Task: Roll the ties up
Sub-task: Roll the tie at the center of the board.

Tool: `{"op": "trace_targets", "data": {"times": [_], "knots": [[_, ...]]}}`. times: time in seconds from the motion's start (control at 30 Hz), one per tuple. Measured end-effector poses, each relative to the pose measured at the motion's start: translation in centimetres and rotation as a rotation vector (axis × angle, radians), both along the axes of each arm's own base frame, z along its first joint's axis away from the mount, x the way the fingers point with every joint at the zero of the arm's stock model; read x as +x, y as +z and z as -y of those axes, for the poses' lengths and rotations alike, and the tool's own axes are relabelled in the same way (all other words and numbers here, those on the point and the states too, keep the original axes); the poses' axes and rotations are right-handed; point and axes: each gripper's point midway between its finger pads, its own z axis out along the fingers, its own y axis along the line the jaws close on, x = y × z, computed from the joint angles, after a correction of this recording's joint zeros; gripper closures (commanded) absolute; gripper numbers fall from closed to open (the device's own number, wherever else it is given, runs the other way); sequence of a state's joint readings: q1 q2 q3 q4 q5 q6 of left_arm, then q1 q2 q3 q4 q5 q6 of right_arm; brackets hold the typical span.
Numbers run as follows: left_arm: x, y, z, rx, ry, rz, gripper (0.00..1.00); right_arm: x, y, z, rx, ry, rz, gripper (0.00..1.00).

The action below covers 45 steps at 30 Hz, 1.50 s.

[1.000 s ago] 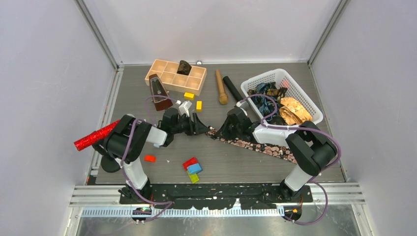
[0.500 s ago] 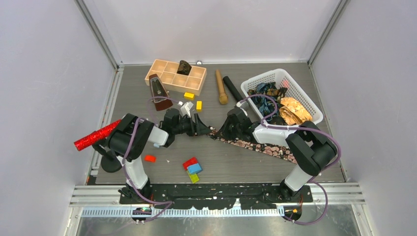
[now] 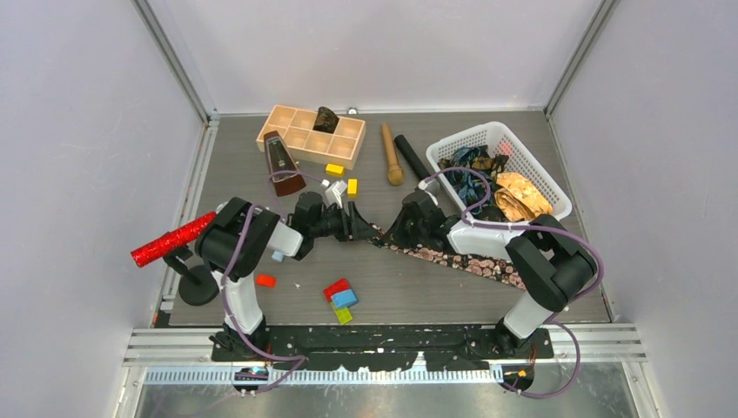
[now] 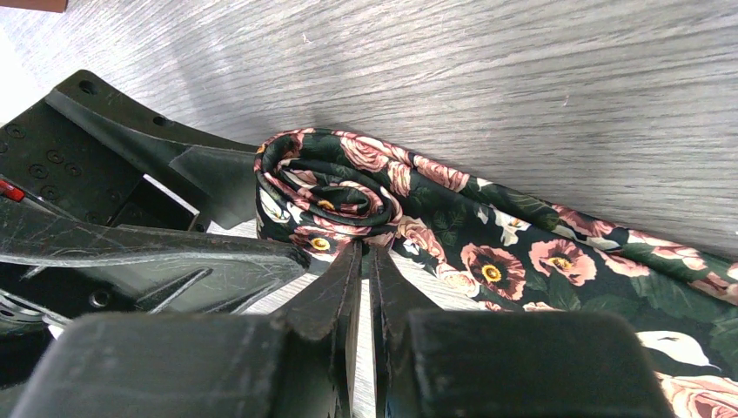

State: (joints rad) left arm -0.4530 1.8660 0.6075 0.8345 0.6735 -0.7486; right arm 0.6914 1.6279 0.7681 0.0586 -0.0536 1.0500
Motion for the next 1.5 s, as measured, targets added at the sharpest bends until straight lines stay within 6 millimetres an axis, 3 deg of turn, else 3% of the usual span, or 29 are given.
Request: {"op": "trace_targets", "data": {"times": [0.27,0.5,0.83,1.03,1.2,1.5], "knots": [[-0.2,-0.2,0.5,-0.001,-0.014,-0.005,0.55,0.0,0.0,0.0,0.0,0.0,0.0,0.86],[-0.3,-0.5,0.7,0.001,-0.019,-0.013,0.71,-0.1,-0.1,0.1,-0.002,0.0,-0.002,0.86],[0.0,-0.2,1.3,-0.015,-0.024,-0.031,0.74,0.0,0.0,0.6,-0.031,0.01,0.022,0.84],[0.1,0.0,1.4,-0.018,-0.024,-0.03,0.75,0.4,1.3,2.7,-0.137,0.012,0.088,0.84],[0.2,-0.1,1.4,-0.017,-0.017,-0.031,0.76,2.0,1.8,5.5,-0.274,-0.041,0.121,0.84],[0.5,-0.3,1.1,-0.01,0.019,-0.047,0.78,2.1,-1.1,11.6,-0.568,-0.089,0.046,0.84]]}}
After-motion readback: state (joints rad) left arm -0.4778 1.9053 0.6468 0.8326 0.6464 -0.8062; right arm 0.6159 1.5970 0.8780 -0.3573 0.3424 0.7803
